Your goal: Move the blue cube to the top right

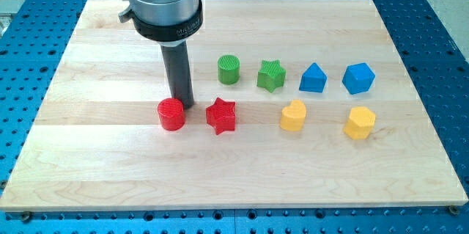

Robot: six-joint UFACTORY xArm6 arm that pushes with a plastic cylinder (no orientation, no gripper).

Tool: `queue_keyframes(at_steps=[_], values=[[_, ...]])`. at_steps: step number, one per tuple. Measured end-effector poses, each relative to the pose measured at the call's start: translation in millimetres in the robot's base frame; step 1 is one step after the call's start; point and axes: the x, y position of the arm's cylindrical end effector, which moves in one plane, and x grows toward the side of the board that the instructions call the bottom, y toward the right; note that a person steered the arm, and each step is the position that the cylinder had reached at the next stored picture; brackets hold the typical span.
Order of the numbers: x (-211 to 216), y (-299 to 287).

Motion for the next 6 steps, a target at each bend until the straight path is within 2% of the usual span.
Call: queue_keyframes(at_steps=[1,2,4,6], values=[[0.5,0.0],[-16.2,2.7],[-14.5,48.4],[-1.2,208.3]])
